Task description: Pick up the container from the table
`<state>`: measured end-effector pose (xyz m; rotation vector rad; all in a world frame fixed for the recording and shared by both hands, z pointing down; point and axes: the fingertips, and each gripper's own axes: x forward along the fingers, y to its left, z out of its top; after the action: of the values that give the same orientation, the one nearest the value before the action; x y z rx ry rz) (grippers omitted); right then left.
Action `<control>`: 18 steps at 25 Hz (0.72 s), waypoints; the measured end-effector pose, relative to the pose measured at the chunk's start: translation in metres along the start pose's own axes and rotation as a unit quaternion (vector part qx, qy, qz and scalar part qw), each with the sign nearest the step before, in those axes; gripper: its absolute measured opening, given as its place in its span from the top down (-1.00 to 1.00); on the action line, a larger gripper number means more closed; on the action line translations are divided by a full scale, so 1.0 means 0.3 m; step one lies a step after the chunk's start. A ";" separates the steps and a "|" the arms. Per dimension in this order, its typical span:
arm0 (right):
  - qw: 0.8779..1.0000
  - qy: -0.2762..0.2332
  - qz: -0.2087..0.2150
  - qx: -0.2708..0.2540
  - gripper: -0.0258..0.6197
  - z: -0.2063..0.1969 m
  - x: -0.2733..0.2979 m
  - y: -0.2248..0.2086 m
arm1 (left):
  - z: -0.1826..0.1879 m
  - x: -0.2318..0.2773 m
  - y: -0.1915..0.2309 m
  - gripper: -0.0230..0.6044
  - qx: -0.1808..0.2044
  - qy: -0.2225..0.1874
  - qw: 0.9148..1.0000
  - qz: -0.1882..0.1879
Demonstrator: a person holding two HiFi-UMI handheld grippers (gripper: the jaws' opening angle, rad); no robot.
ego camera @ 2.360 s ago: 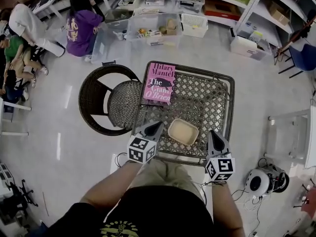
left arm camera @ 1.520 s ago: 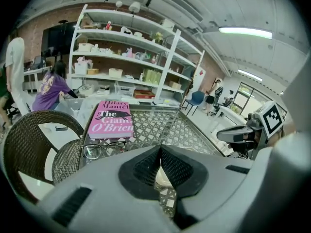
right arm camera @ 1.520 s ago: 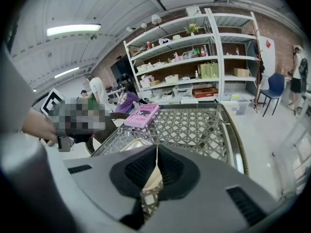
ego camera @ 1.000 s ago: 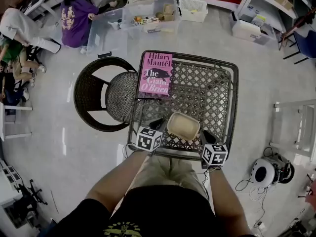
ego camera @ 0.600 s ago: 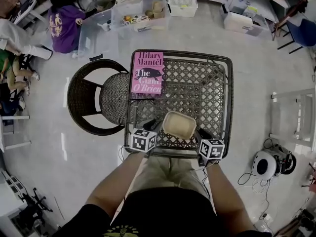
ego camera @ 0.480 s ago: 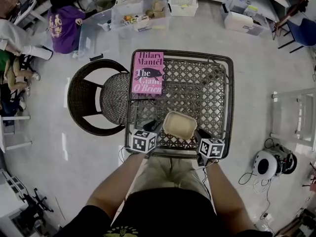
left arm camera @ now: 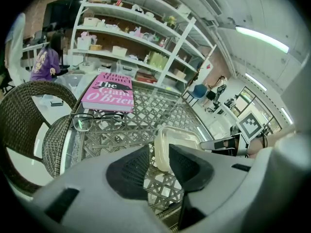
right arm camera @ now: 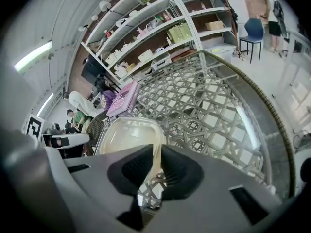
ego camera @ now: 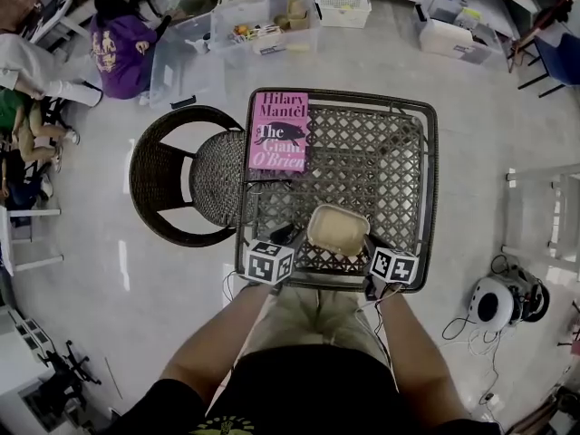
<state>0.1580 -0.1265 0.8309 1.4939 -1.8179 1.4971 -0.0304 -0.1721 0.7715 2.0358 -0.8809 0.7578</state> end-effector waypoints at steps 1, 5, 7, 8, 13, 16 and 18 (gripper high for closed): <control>1.000 0.000 -0.002 0.000 0.76 -0.002 -0.002 -0.005 | 0.000 0.003 -0.009 0.59 -0.001 0.001 1.000 -0.005; 1.000 0.001 -0.002 0.002 0.77 -0.005 -0.005 -0.011 | 0.007 0.014 -0.031 0.50 -0.004 0.008 1.000 -0.018; 1.000 0.001 -0.005 -0.005 0.77 -0.003 -0.002 -0.014 | 0.012 0.026 -0.036 0.50 -0.006 0.008 1.000 -0.026; 1.000 -0.001 -0.006 -0.010 0.77 0.000 -0.004 -0.015 | 0.013 0.033 -0.038 0.48 -0.007 0.008 0.999 -0.030; 1.000 -0.001 -0.010 -0.012 0.80 -0.008 -0.018 -0.021 | -0.001 0.073 -0.048 0.42 -0.015 0.036 0.998 -0.051; 1.000 -0.002 -0.009 -0.018 0.80 0.001 -0.022 -0.022 | 0.012 0.088 -0.077 0.40 -0.012 0.052 0.996 -0.069; 1.000 -0.002 -0.006 -0.021 0.80 0.003 -0.022 -0.024 | 0.007 0.100 -0.093 0.40 -0.006 0.067 0.995 -0.075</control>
<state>0.1670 -0.1231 0.8290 1.4867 -1.8276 1.4419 0.0094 -0.1707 0.7811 1.9891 -0.6476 0.7928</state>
